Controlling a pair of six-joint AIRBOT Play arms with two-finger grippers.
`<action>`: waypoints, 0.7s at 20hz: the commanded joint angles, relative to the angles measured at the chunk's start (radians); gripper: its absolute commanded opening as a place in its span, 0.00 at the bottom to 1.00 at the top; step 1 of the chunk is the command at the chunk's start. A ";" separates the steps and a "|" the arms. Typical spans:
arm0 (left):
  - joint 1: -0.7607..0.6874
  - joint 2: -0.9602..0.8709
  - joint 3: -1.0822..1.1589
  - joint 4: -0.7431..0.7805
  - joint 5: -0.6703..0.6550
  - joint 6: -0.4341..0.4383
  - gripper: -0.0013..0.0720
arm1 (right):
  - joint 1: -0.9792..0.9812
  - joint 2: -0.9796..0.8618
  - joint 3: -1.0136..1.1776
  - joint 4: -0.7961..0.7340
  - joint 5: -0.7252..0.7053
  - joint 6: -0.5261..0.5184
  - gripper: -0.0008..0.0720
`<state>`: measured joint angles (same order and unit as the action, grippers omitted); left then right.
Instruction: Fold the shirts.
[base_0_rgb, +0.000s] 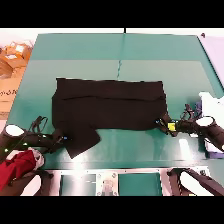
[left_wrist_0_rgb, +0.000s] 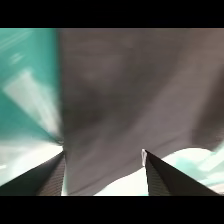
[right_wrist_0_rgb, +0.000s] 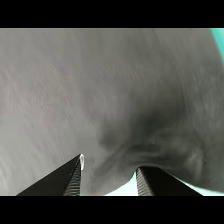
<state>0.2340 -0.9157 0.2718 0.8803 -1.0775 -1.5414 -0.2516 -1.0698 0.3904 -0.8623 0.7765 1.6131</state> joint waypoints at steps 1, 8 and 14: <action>-0.001 -0.039 -0.036 -0.095 0.172 0.109 0.82 | 0.007 -0.014 0.023 0.007 -0.033 -0.001 0.60; 0.000 -0.034 0.143 -0.008 0.012 0.213 0.05 | 0.007 -0.006 0.024 0.004 0.068 -0.107 0.04; 0.000 0.235 0.320 0.170 -0.266 0.132 0.05 | 0.006 0.122 0.130 -0.290 0.299 0.021 0.04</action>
<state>0.2329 -0.7963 0.5190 0.9829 -1.1950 -1.3727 -0.2451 -1.0073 0.4686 -0.9932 0.9428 1.5593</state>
